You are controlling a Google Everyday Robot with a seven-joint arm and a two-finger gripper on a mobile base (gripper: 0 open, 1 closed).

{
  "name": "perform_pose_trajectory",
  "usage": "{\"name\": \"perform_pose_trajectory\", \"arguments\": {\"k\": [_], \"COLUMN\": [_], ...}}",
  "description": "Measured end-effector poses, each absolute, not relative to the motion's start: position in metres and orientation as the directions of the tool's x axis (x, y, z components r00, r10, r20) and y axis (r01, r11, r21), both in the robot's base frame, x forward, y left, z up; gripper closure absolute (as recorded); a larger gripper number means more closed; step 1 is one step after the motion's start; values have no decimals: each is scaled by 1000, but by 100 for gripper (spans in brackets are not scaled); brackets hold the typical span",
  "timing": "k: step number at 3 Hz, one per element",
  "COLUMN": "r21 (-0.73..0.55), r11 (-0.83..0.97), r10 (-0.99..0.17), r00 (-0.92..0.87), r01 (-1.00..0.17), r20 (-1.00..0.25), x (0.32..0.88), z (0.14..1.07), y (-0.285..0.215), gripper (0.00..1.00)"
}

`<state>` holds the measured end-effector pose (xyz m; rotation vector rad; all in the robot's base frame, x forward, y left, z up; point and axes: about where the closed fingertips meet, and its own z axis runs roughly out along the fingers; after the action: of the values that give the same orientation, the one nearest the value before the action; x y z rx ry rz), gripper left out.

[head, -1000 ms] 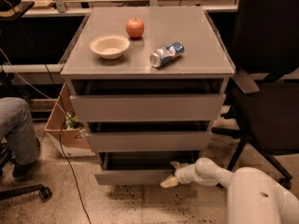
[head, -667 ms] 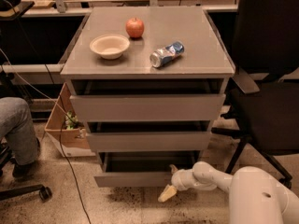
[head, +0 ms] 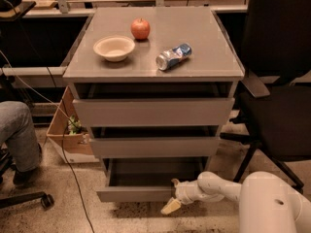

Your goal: Open bottom drawer

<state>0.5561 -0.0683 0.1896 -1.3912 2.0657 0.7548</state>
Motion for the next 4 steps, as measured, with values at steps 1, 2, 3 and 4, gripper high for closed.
{"name": "perform_pose_trajectory", "arguments": {"k": [1, 2, 3, 4], "r21": [187, 187, 222, 253], "r11": [267, 267, 222, 181], "r10": [-651, -651, -666, -681], "r00": [-320, -320, -313, -307], "r01": [-945, -945, -950, -950], "r20": [-689, -689, -677, -665], "x": [534, 534, 511, 491], "z": [190, 195, 197, 200], "y": [-58, -58, -50, -45], "gripper": [39, 47, 32, 8]}}
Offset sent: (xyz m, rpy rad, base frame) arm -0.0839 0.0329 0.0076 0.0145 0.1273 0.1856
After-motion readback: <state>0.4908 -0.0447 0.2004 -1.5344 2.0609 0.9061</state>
